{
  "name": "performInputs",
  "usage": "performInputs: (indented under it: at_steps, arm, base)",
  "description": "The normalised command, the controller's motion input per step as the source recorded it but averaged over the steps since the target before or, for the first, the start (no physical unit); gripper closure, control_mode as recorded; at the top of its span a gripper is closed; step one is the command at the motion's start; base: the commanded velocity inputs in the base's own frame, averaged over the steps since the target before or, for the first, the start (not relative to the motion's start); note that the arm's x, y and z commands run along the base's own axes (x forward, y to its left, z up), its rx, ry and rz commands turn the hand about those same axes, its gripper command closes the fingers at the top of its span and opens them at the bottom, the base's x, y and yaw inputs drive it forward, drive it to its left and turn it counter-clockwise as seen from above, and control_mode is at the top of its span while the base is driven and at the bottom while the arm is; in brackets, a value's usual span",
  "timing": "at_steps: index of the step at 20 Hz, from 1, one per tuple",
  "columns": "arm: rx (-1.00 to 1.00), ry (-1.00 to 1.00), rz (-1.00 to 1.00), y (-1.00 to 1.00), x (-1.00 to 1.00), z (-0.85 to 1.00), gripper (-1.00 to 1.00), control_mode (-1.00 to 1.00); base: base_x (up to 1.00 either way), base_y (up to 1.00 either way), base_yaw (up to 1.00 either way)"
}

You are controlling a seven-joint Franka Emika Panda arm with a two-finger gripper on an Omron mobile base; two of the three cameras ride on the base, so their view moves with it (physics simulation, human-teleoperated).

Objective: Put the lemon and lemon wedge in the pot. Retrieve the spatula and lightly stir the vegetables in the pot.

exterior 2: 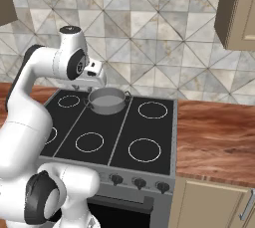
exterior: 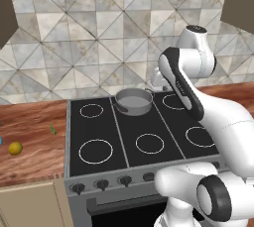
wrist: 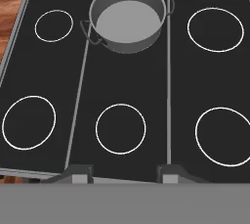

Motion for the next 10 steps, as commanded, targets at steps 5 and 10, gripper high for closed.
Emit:
performInputs:
  at_steps: [5, 10]
  arm:
    - [0.00, 0.00, 0.00, 0.00, 0.00, 0.00, -1.00, 1.00]
    - [0.00, 0.00, 0.00, 0.00, 0.00, 0.00, -1.00, 1.00]
  base:
    - [0.00, 0.00, 0.00]
    - [0.00, 0.00, 0.00]
